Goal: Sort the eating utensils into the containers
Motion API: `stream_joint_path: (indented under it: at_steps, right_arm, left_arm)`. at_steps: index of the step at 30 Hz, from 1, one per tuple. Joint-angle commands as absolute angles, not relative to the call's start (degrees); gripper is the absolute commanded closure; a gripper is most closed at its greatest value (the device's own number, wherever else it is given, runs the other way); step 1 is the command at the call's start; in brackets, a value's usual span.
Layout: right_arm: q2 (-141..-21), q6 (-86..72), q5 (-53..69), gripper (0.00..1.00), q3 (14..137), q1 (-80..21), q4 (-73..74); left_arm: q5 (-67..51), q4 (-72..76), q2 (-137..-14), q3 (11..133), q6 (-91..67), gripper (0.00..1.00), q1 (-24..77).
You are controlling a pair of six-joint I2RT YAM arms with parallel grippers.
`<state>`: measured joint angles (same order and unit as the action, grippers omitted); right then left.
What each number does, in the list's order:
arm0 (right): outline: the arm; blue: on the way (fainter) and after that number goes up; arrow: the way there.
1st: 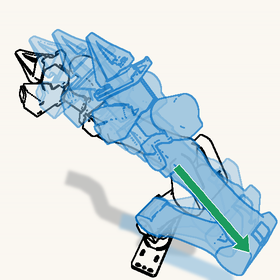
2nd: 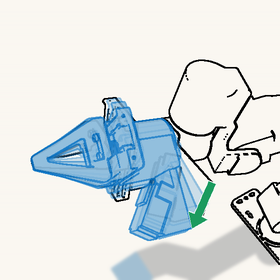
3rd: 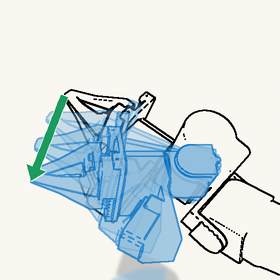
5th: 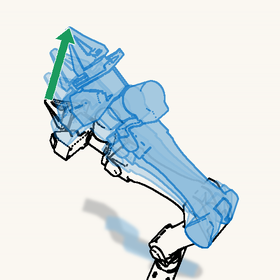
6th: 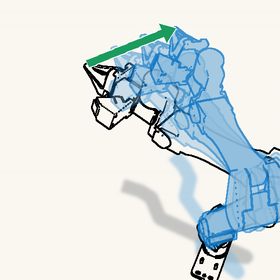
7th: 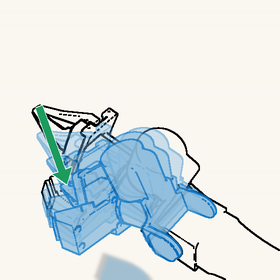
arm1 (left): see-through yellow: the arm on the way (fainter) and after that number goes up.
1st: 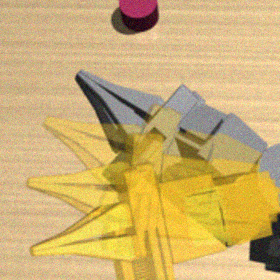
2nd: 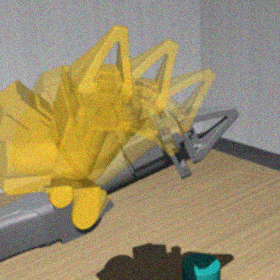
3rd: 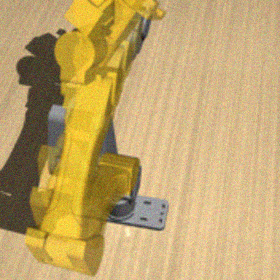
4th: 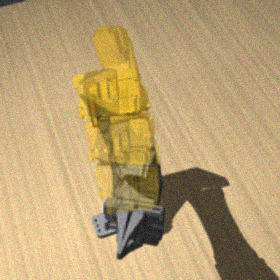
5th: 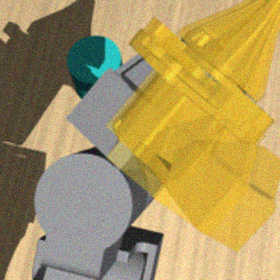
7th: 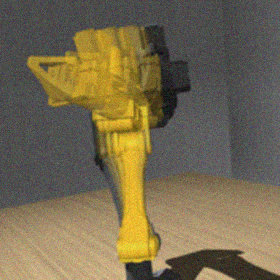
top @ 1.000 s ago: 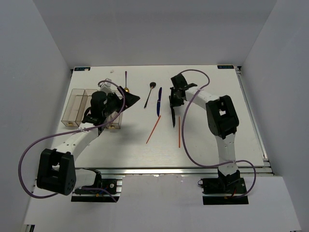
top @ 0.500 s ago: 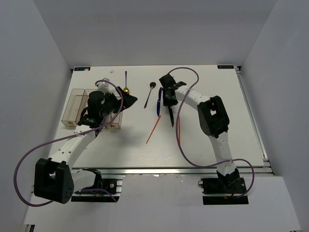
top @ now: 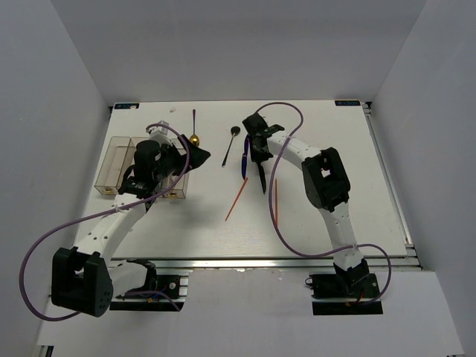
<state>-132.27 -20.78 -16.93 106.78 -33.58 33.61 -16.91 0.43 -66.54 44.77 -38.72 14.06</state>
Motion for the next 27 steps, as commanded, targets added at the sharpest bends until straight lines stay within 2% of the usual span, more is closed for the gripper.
stream_joint_path:
  at_steps: [1,6,7,11,17,27]
  right_arm:
    - [-139.84,-19.60,-11.44,1.00,103.72,-32.96,38.85]
    - [-130.63,-21.80,-8.44,1.00,94.77,-32.34,30.08]
    - [-124.86,-23.28,-8.52,1.00,91.87,-32.26,26.84]
    - [-113.74,-24.95,-3.00,1.00,79.48,-31.73,11.64]
    - [-107.23,-26.28,2.63,1.00,74.62,-31.11,6.86]
    - [-99.51,-28.12,9.39,1.00,68.12,-31.73,3.08]
  left_arm:
    - [-16.26,-1.32,-64.42,46.67,-37.53,0.02,14.06]
    - [-18.27,2.43,-65.30,45.00,-39.11,0.02,14.15]
    - [-18.54,3.42,-65.48,44.48,-39.72,0.02,14.15]
    - [-20.38,12.45,-67.41,41.76,-44.10,0.02,14.24]
    - [-22.76,23.35,-72.76,39.99,-50.09,0.02,15.38]
    - [-20.30,31.72,-84.63,40.34,-54.13,0.02,20.39]
